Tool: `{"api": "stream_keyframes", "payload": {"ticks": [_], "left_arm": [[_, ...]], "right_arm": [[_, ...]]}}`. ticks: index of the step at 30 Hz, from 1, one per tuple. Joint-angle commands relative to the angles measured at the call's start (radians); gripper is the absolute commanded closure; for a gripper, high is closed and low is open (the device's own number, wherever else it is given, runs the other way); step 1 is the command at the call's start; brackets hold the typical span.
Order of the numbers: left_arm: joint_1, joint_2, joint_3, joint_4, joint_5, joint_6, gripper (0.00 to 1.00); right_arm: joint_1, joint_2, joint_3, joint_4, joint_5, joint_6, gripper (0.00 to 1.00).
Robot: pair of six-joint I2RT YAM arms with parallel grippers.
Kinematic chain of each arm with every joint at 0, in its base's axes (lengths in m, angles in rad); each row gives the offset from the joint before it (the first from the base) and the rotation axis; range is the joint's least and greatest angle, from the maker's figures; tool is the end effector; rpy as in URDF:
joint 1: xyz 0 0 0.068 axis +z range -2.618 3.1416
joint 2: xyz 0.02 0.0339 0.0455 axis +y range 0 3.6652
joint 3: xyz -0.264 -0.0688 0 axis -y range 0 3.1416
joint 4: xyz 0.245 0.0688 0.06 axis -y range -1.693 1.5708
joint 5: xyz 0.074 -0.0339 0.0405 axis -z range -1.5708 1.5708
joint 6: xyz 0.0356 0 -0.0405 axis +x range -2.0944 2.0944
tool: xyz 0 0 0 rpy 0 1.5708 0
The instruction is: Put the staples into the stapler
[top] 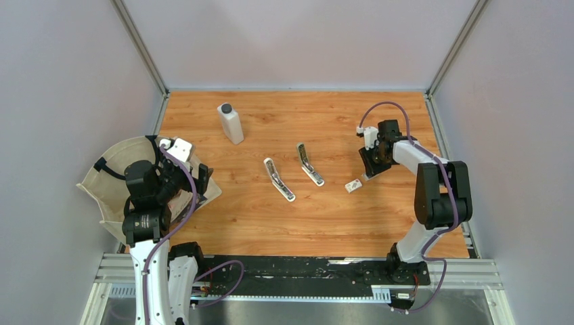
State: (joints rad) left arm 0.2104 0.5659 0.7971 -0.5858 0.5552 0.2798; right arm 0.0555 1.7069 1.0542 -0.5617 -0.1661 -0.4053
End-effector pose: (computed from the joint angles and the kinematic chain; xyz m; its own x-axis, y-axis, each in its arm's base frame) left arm 0.1209 0.0066 0.3334 -0.2419 0.1883 -0.9519 0.3878 0.9180 0.0831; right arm 0.3241 0.0239 0.1717 -0.8156 -0.4348 -0.3817 -0.4722 0.8815 0.0048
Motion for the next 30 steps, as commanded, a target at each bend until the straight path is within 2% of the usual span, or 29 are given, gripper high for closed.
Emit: {"api": "stream_keyframes", "payload": {"ticks": [1,5,12,30], "left_arm": [[0.009,0.011,-0.016,-0.043,-0.008,-0.002,0.05],[0.009,0.012,-0.016,-0.043,-0.008,-0.002,0.05],[0.009,0.014,-0.018,-0.043,-0.006,-0.001,0.05],[0.009,0.019,-0.018,-0.042,-0.008,-0.002,0.05]], "right_arm": [[-0.003,0.025,0.033,0.005,0.016,0.006,0.64],[-0.002,0.028,0.036,0.003,0.028,0.008,0.66],[-0.003,0.026,0.04,-0.006,0.013,0.011,0.78],[-0.005,-0.056,0.02,0.02,-0.012,0.025,0.78]]}}
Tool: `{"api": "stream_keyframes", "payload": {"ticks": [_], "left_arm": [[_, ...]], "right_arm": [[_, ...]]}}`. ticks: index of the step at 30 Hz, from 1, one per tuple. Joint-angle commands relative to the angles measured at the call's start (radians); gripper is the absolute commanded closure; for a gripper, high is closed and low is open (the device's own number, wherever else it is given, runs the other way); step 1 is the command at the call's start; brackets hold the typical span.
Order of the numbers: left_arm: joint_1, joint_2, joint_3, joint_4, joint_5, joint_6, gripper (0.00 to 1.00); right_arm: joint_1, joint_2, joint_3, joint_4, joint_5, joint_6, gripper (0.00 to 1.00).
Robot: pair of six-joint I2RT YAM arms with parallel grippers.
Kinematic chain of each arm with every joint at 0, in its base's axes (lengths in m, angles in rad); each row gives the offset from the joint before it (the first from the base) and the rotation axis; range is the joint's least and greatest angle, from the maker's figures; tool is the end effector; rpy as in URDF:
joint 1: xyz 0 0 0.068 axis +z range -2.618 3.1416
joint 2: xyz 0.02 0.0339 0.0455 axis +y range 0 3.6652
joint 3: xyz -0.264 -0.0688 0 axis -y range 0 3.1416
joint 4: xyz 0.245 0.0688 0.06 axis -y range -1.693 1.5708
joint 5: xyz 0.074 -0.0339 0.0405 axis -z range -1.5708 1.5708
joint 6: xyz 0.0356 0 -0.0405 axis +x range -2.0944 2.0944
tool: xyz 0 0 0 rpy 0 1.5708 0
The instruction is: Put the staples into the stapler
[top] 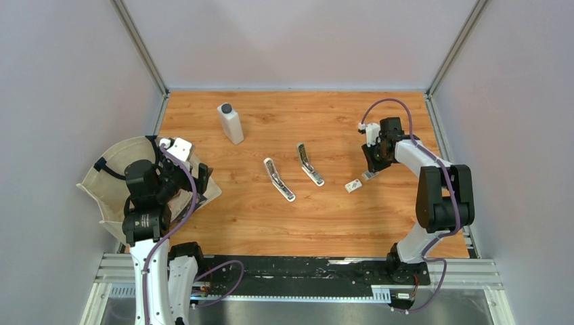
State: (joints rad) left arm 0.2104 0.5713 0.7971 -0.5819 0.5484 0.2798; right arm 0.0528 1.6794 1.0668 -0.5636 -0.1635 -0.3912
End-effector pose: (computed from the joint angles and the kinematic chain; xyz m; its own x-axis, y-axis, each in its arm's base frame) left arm 0.1223 0.0071 0.3332 -0.2449 0.1887 -0.9510 0.3821 0.9203 0.0842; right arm 0.3248 0.0230 0.1834 -0.8085 -0.4195 -0.4127 -0.4574 0.8892 -0.0077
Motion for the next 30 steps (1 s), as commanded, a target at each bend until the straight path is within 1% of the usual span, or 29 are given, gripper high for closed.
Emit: {"api": "stream_keyframes", "payload": {"ticks": [1,9,17,20,23,30], "left_arm": [[0.009,0.015,-0.018,-0.044,-0.001,-0.001,0.05],[0.009,0.013,-0.019,-0.045,-0.001,-0.001,0.05],[0.009,0.013,-0.019,-0.044,-0.001,0.001,0.05],[0.009,0.013,-0.019,-0.042,-0.001,-0.001,0.05],[0.009,0.013,-0.019,-0.044,-0.002,0.001,0.05],[0.009,0.012,-0.021,-0.042,-0.002,-0.001,0.05]], "right_arm": [[-0.001,-0.024,0.007,0.021,-0.014,0.009,0.77],[-0.002,0.008,0.012,0.033,0.039,0.011,0.76],[-0.002,0.034,0.018,0.034,0.051,0.011,0.76],[-0.001,0.039,0.019,0.034,0.05,0.012,0.72],[0.001,0.043,0.021,0.031,0.051,0.011,0.72],[0.01,-0.004,0.009,0.033,-0.024,0.009,0.72]]}}
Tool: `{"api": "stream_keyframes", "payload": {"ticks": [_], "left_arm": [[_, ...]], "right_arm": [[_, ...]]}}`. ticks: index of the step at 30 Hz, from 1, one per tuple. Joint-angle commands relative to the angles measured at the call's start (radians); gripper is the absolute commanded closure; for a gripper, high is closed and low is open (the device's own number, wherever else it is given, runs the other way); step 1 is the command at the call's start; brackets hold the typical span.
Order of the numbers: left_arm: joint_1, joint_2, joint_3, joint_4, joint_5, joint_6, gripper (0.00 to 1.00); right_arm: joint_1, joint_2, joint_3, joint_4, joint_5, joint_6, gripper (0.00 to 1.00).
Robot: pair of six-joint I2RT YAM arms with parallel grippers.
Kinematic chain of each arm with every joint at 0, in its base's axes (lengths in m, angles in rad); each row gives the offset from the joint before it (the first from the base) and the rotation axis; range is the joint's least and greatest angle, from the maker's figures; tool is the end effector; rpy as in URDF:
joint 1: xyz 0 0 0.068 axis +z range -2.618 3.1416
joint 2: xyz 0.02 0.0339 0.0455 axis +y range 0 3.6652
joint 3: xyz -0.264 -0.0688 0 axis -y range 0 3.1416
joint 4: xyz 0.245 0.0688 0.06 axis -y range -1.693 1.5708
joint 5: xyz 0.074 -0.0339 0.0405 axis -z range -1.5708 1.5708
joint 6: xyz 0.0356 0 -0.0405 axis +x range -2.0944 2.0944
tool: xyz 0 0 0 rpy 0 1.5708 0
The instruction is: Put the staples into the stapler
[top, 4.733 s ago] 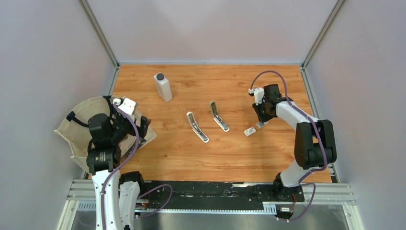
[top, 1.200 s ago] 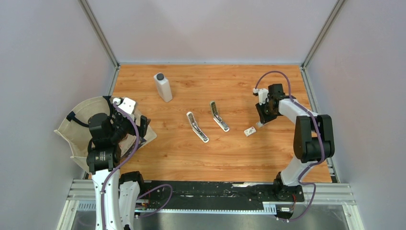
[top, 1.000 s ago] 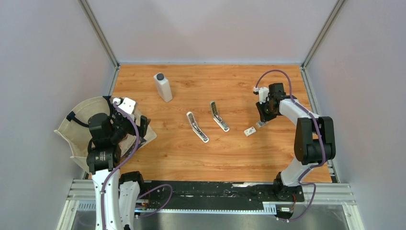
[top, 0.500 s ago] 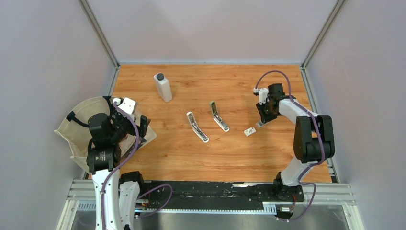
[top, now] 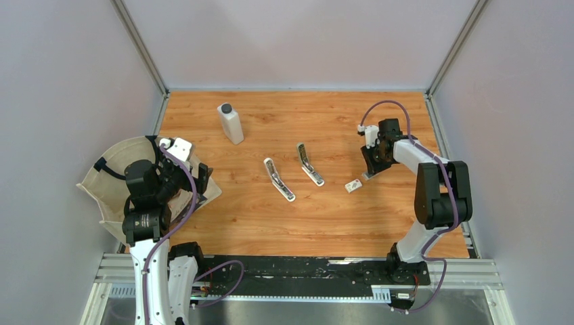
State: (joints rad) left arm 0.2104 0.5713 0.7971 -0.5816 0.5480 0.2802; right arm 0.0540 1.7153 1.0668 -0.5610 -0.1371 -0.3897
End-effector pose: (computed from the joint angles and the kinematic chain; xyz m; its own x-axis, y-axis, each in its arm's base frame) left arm 0.1223 0.0072 0.3332 -0.2446 0.1891 -0.9510 0.3818 0.9203 0.0848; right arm 0.3274 0.0226 0.1724 -0.8254 -0.4215 -0.3756 -0.4489 0.8934 -0.0160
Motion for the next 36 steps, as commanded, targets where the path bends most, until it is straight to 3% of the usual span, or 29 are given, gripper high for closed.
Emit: {"api": "stream_keyframes", "payload": {"ticks": [1,36], "left_arm": [[0.009,0.015,-0.021,-0.044,-0.002,-0.001,0.05],[0.009,0.012,-0.021,-0.044,-0.002,0.002,0.05]], "right_arm": [[0.013,-0.043,0.007,0.03,-0.056,0.003,0.72],[0.035,-0.01,0.005,-0.014,-0.039,-0.034,0.73]]}}
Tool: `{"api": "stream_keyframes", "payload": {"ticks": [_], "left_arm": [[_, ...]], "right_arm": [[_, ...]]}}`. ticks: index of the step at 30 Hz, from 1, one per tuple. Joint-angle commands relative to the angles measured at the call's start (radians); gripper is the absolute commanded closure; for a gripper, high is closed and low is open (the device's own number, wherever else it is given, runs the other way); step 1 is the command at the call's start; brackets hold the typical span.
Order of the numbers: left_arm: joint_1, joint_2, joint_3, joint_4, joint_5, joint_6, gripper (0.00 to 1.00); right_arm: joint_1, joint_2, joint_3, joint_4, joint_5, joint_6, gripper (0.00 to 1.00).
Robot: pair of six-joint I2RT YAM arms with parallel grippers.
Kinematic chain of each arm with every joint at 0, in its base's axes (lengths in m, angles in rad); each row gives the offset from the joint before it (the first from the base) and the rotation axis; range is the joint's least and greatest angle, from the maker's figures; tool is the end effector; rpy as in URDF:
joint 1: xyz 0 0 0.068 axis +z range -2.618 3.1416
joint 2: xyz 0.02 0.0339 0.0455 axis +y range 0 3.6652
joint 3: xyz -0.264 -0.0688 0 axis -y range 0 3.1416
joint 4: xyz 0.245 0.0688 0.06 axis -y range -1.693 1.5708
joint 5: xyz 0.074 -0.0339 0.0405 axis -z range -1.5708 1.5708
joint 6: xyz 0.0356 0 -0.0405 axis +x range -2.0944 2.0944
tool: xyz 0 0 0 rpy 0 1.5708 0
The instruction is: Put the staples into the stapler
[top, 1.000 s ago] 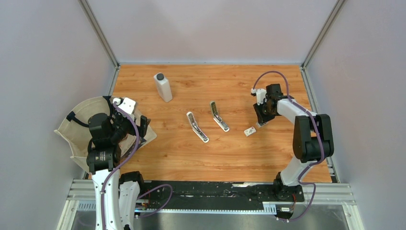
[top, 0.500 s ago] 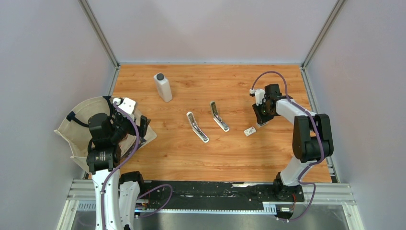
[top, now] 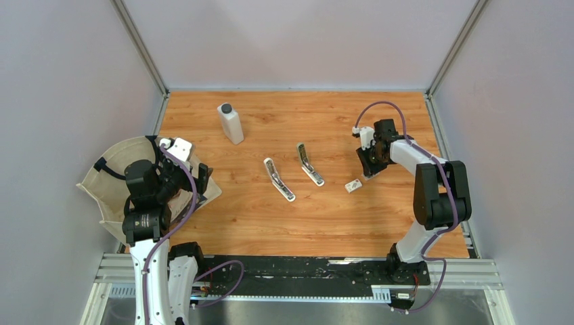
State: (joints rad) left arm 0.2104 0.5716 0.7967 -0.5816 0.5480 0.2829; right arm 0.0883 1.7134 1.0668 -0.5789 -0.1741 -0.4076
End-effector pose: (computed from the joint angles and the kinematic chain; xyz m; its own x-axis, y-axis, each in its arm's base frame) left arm 0.1224 0.0072 0.3331 -0.2442 0.1915 -0.9506 0.3826 0.9198 0.0870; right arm 0.3243 0.0349 0.1725 -0.8029 -0.4630 -0.3754 -0.5049 0.8630 0.0155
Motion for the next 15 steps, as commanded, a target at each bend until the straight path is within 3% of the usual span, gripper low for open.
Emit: {"api": "stream_keyframes", "payload": {"ticks": [1,15], "left_arm": [[0.009,0.01,-0.021,-0.044,-0.002,-0.002,0.05],[0.009,0.014,-0.021,-0.043,-0.005,-0.002,0.05]], "right_arm": [[-0.001,-0.006,0.005,0.002,-0.004,-0.016,0.72],[-0.012,0.015,0.009,-0.009,-0.015,-0.019,0.72]]}}
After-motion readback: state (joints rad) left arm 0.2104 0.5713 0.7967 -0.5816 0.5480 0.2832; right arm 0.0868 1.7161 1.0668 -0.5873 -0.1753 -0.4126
